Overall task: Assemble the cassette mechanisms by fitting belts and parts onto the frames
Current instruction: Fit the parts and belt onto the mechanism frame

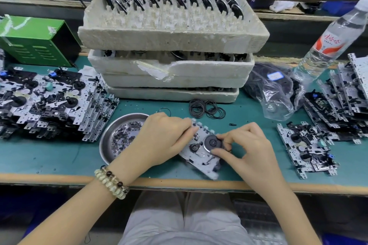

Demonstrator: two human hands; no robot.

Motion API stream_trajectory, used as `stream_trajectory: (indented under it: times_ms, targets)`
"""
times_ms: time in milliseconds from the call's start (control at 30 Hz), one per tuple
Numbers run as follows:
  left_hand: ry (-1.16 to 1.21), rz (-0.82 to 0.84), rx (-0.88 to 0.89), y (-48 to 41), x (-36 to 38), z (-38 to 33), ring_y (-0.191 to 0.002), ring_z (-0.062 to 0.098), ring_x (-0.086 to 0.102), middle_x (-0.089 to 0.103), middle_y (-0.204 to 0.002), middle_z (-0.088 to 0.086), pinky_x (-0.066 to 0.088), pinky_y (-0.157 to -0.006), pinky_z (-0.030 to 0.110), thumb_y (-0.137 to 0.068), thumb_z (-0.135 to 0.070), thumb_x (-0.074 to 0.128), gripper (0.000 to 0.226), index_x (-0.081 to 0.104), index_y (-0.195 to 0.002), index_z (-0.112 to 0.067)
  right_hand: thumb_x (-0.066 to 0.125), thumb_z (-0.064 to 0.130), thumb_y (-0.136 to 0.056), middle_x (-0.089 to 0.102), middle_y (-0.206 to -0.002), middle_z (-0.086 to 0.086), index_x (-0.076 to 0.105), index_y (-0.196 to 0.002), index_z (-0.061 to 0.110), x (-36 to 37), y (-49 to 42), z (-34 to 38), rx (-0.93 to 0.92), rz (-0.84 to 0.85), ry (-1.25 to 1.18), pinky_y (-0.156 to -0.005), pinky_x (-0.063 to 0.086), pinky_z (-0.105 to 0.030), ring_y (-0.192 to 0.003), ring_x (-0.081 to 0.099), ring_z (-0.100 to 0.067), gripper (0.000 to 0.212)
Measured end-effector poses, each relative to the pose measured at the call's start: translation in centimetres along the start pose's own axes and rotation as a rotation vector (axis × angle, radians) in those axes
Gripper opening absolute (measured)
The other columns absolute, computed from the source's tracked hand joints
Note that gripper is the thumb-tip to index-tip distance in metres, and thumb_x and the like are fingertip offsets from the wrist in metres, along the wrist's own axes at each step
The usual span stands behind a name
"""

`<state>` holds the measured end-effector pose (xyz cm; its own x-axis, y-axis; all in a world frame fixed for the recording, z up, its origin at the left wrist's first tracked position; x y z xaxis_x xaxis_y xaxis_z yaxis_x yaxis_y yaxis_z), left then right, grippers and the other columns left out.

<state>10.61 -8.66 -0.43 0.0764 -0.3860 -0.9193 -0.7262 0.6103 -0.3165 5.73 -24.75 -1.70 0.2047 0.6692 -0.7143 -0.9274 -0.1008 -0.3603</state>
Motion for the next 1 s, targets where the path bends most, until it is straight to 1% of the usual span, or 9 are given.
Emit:
stream_trajectory:
  times_ms: [100, 167, 233, 333, 433, 533, 667, 800, 1000]
  targets:
    - [0.421, 0.163, -0.15, 0.3, 1.4, 0.0, -0.049, 0.017, 0.049, 0.051, -0.051, -0.001, 0.046, -0.056, 0.038, -0.099, -0.047, 0.045, 0.041, 0.05, -0.066, -0.023, 0.085, 0.025, -0.069, 0.055, -0.073, 0.022, 0.054, -0.066, 0.014, -0.7, -0.3, -0.8, 0.077, -0.15, 0.051, -0.074, 0.05, -0.036, -0.091, 0.062, -0.024, 0.032]
    - [0.551, 0.257, -0.24, 0.3, 2.2, -0.3, -0.053, 0.01, 0.059, 0.063, -0.059, -0.002, 0.049, -0.061, 0.034, -0.096, -0.052, 0.05, 0.038, 0.057, -0.067, -0.029, 0.084, 0.025, -0.07, 0.057, -0.072, 0.019, 0.055, -0.065, 0.015, -0.7, -0.1, -1.3, 0.138, -0.21, 0.061, -0.075, 0.046, -0.029, -0.09, 0.061, -0.024, 0.032]
    - [0.463, 0.224, -0.282, -0.4, 2.3, -0.1, -0.06, 0.004, 0.059, 0.066, -0.067, -0.008, 0.052, -0.068, 0.033, -0.096, -0.049, 0.057, 0.03, 0.061, -0.073, -0.031, 0.086, 0.022, -0.07, 0.058, -0.07, 0.017, 0.055, -0.065, 0.015, -0.5, 0.4, -1.4, 0.174, -0.259, 0.075, -0.073, 0.044, -0.025, -0.087, 0.059, -0.024, 0.032]
    - [0.265, 0.123, -0.311, -2.4, 2.1, -0.1, -0.083, 0.006, 0.055, 0.061, -0.087, -0.013, 0.049, -0.077, 0.033, -0.095, -0.047, 0.059, 0.02, 0.065, -0.086, -0.03, 0.086, 0.021, -0.072, 0.057, -0.07, 0.016, 0.057, -0.066, 0.014, -0.3, 1.0, -0.7, 0.164, -0.318, 0.144, -0.072, 0.049, -0.037, -0.085, 0.057, -0.027, 0.03]
    - [0.21, 0.172, -0.332, -3.8, 3.3, -0.9, -0.101, 0.008, 0.049, 0.053, -0.1, -0.015, 0.04, -0.076, 0.03, -0.089, -0.053, 0.064, 0.018, 0.067, -0.089, -0.035, 0.084, 0.02, -0.075, 0.061, -0.071, 0.012, 0.059, -0.067, 0.012, -0.2, 1.2, -0.1, 0.161, -0.339, 0.218, -0.07, 0.05, -0.046, -0.084, 0.055, -0.028, 0.027]
    - [0.21, 0.2, -0.394, -4.4, 3.7, -0.5, -0.102, 0.011, 0.049, 0.056, -0.101, -0.015, 0.035, -0.073, 0.03, -0.083, -0.057, 0.071, 0.019, 0.07, -0.083, -0.038, 0.083, 0.023, -0.076, 0.065, -0.081, 0.011, 0.057, -0.066, 0.015, 0.0, 1.6, 0.2, 0.163, -0.306, 0.267, -0.074, 0.047, -0.046, -0.086, 0.05, -0.025, 0.029]
    - [0.28, 0.207, -0.406, -4.8, 3.5, -0.1, -0.102, 0.012, 0.05, 0.059, -0.1, -0.015, 0.036, -0.075, 0.031, -0.078, -0.056, 0.077, 0.019, 0.071, -0.077, -0.038, 0.073, 0.034, -0.083, 0.059, -0.105, 0.003, 0.061, -0.074, 0.017, 1.1, 2.7, 1.3, 0.142, -0.259, 0.219, -0.083, 0.039, -0.035, -0.097, 0.041, -0.02, 0.023]
    - [0.279, 0.205, -0.386, -5.0, 3.4, -0.4, -0.101, 0.011, 0.048, 0.06, -0.1, -0.016, 0.04, -0.079, 0.032, -0.079, -0.053, 0.078, 0.021, 0.068, -0.072, -0.036, 0.063, 0.038, -0.088, 0.059, -0.102, 0.006, 0.062, -0.082, 0.016, 2.8, 2.9, 3.3, 0.074, -0.196, 0.147, -0.079, 0.04, -0.035, -0.094, 0.043, -0.018, 0.023]
    - [0.303, 0.168, -0.39, -4.8, 3.5, -0.4, -0.096, 0.01, 0.047, 0.061, -0.093, -0.019, 0.036, -0.074, 0.031, -0.078, -0.052, 0.079, 0.027, 0.061, -0.065, -0.037, 0.055, 0.03, -0.094, 0.064, -0.091, -0.001, 0.061, -0.079, 0.011, 3.4, 2.5, 5.1, -0.175, -0.118, 0.427, -0.07, 0.035, -0.036, -0.082, 0.051, -0.028, 0.025]
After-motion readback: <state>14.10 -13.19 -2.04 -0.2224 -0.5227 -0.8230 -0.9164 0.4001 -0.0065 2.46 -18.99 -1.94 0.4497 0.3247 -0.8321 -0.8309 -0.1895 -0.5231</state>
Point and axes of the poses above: each hand's wrist, its own y-axis away from the middle knuckle, its own x-axis out of the palm, z = x × y, the point moved 8 cm from there along -y, towards the middle knuckle
